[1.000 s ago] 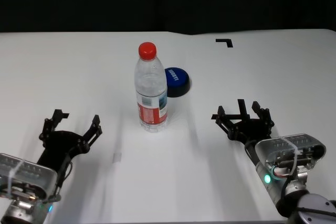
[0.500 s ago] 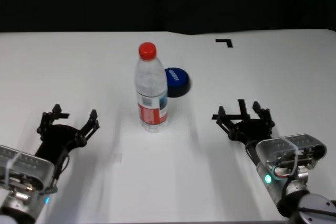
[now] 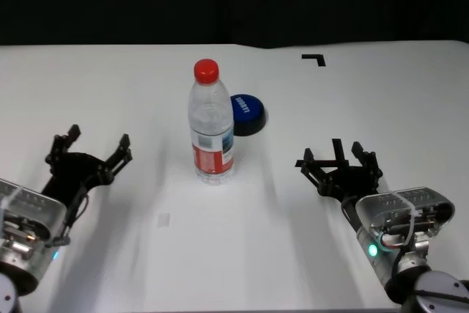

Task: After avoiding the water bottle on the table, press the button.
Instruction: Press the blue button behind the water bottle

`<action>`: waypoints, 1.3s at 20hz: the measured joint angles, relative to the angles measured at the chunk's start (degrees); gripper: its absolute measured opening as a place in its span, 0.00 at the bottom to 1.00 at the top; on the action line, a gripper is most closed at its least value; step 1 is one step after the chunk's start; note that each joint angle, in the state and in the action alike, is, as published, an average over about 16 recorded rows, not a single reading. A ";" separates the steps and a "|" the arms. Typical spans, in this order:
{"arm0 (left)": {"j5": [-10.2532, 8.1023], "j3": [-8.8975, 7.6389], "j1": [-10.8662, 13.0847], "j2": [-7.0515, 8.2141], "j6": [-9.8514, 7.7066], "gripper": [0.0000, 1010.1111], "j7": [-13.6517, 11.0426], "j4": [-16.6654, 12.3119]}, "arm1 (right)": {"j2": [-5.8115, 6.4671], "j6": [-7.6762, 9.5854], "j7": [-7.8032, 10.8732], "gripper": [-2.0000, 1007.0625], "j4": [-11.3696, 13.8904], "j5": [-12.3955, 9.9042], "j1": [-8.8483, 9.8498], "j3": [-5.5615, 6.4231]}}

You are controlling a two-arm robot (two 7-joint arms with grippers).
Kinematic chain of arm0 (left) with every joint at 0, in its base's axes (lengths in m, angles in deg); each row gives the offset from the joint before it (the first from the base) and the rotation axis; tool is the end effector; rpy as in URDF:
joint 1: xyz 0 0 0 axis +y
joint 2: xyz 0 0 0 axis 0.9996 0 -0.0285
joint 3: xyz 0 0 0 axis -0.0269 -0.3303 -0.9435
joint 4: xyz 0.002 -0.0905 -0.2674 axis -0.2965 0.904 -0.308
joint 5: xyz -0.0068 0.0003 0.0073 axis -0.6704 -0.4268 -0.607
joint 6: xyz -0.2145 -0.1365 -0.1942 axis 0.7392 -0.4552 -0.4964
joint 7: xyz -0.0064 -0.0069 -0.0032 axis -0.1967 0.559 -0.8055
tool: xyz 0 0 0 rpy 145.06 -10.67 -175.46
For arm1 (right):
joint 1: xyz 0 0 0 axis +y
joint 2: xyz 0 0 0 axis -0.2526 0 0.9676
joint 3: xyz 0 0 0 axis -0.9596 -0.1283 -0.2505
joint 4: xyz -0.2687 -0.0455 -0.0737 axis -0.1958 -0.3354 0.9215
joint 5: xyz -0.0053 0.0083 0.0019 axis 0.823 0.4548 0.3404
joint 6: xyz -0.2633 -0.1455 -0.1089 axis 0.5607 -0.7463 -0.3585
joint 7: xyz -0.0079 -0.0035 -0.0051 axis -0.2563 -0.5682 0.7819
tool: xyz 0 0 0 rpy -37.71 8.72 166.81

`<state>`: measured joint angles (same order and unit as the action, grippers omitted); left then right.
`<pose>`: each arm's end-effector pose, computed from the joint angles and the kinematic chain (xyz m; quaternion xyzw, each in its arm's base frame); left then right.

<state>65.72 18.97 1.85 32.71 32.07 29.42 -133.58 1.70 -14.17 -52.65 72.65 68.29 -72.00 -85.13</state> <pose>0.3218 0.0535 -0.3023 0.0780 -0.1403 0.6103 0.7757 0.3113 0.0436 -0.2997 0.0184 0.0178 -0.6311 0.7753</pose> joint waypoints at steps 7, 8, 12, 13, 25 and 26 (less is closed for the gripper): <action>-0.46 0.58 -4.07 1.24 0.51 0.99 -1.33 3.43 | 0.00 0.00 0.00 1.00 0.00 0.00 0.00 0.00; -0.51 0.70 -4.65 1.39 0.60 0.99 -1.50 3.97 | 0.00 0.00 0.00 1.00 0.00 0.00 0.00 0.00; -0.73 1.31 -7.19 2.00 1.10 0.99 -2.30 6.43 | 0.00 0.00 0.00 1.00 0.00 0.00 0.00 0.00; -0.79 1.50 -7.89 2.16 1.25 0.99 -2.53 7.12 | 0.00 0.00 0.00 1.00 0.00 0.00 0.00 0.00; -2.00 3.93 -15.11 3.73 3.30 0.99 -5.53 15.05 | 0.00 0.00 0.00 1.00 0.00 0.00 0.00 0.00; -2.12 4.14 -15.66 3.80 3.51 0.99 -5.75 15.67 | 0.00 0.00 0.00 1.00 0.00 0.00 0.00 0.00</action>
<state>63.60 23.11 -13.80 36.51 35.57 23.67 -117.90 1.70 -14.17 -52.65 72.65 68.29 -72.00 -85.13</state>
